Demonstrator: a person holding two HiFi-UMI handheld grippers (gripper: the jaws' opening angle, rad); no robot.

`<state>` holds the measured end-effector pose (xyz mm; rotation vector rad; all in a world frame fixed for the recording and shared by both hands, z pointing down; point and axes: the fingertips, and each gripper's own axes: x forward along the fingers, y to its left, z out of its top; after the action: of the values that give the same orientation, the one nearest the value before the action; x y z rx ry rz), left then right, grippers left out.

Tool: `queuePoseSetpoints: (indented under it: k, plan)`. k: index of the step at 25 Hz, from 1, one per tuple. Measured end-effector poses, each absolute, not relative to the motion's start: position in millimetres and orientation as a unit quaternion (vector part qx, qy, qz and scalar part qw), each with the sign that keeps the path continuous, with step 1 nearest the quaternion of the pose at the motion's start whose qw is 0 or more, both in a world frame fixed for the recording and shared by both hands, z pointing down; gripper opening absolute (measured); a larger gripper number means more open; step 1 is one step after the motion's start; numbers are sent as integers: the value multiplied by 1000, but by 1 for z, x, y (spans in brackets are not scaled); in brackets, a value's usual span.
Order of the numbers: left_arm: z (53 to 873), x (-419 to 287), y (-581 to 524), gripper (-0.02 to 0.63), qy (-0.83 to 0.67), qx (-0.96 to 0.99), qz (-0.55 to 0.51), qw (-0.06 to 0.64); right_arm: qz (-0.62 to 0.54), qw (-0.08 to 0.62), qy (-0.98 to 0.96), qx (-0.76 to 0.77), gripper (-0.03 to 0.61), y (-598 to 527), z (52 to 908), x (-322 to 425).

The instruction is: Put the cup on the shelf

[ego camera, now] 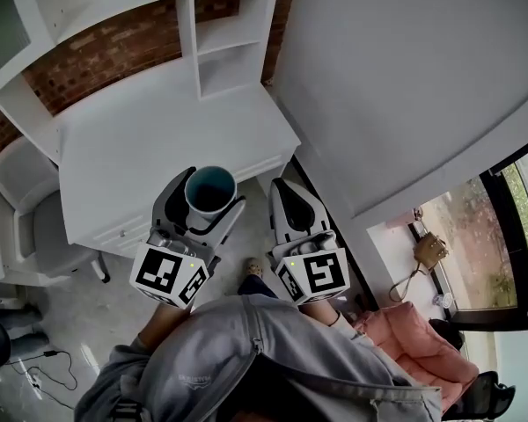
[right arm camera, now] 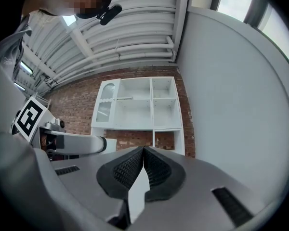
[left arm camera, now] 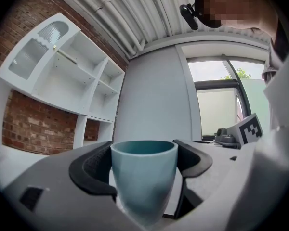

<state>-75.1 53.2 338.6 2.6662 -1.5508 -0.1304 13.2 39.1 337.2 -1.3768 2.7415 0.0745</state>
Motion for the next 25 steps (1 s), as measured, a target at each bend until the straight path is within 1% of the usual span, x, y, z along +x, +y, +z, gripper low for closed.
queuePoseSetpoints:
  k: [9,15,25]
  plan:
    - [335,-51,-17,390,-526,849,-49,22,34,32,907,-419,28,-36,332,35]
    - [336,-38,-46,390,-547,836,-52,18,36,34,917,-397,28,-70,336,48]
    - [348,-49,-63,390,-577,815,-38,31,11,33,926,-377,28,-96,351,42]
